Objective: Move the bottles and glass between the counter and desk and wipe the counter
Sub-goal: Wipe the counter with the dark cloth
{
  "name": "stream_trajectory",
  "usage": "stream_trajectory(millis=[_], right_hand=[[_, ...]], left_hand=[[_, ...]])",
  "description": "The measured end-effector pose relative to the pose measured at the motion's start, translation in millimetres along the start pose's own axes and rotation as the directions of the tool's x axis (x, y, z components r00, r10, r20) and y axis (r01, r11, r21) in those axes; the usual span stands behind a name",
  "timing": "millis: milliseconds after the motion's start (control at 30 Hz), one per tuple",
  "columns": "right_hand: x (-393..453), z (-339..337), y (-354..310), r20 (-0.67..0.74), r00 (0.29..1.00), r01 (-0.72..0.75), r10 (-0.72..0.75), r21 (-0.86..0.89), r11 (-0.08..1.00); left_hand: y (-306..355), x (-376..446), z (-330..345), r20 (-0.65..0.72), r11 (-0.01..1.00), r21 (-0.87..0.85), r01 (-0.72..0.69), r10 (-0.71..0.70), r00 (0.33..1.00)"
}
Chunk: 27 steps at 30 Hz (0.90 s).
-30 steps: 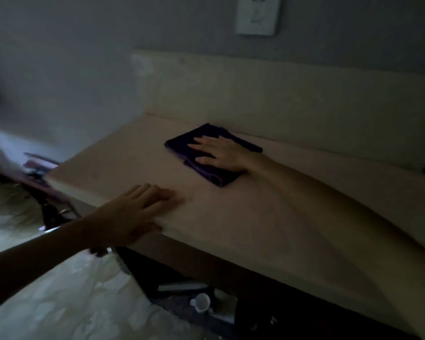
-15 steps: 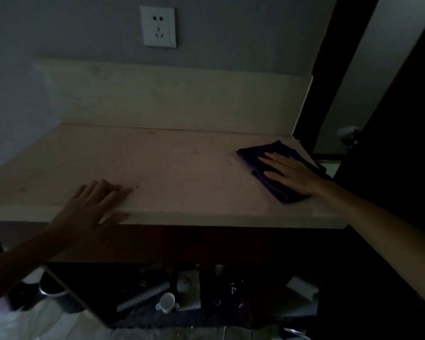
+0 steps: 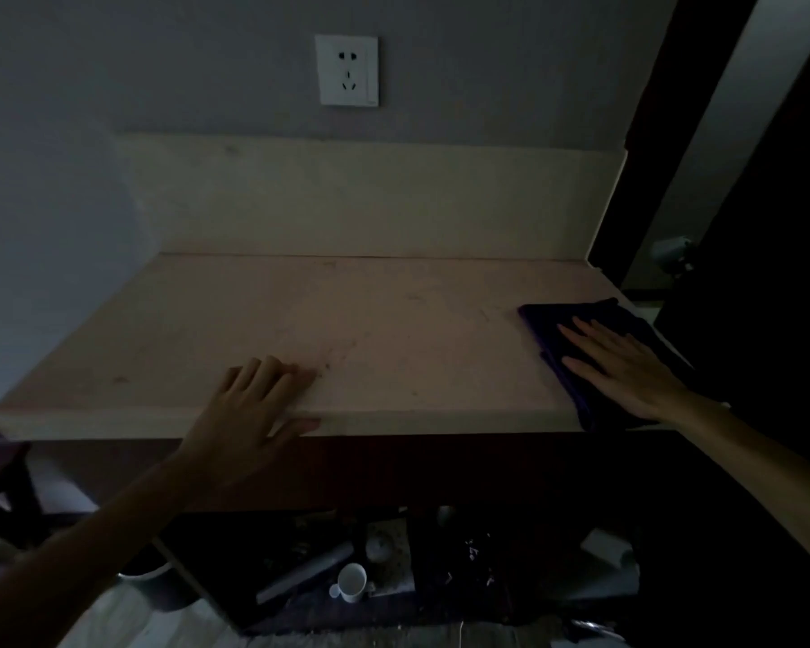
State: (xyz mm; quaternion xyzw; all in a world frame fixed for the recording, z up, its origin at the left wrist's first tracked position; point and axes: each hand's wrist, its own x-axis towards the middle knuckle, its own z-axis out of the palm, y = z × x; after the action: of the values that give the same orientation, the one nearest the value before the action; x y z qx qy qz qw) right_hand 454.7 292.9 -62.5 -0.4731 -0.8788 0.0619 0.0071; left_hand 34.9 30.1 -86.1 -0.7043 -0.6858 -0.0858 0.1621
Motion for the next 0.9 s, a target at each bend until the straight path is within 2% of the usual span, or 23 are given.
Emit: stream_trajectory(millis=[200,367,467,667,767,900], right_hand=[[11.5,16.8,-144.3,-0.022,0.984,0.176,-0.176,-0.005,0.984],[31.3,33.0,-282.6,-0.04,0.952,0.302,-0.302,-0.011,0.953],[42.4,43.7,-367.8,-0.044,0.932,0.361,-0.36,0.015,0.932],[70.7,63.7,-531.9,-0.04,0.879,0.476,-0.474,0.038,0.879],[78.4,69.7,-587.3,-0.032,0.844,0.536,-0.535,0.04,0.843],[81.7,71.7,-600.8,-0.015,0.799,0.602,-0.601,0.009,0.799]], left_hand=[[-26.4,-15.1,-12.7,-0.034,0.976,-0.211,-0.044,0.037,0.999],[-101.2,-52.5,-30.2,-0.082,0.946,-0.315,0.077,-0.108,0.991],[-154.9,-81.1,-40.2,-0.113,0.945,-0.29,0.153,-0.192,0.975],[-234.3,-130.2,-62.9,-0.159,0.939,-0.26,0.224,-0.27,0.95],[-250.8,-146.6,-75.1,-0.197,0.928,-0.303,0.218,-0.285,0.938],[-260.0,-152.8,-74.6,-0.205,0.908,-0.35,0.228,-0.312,0.928]])
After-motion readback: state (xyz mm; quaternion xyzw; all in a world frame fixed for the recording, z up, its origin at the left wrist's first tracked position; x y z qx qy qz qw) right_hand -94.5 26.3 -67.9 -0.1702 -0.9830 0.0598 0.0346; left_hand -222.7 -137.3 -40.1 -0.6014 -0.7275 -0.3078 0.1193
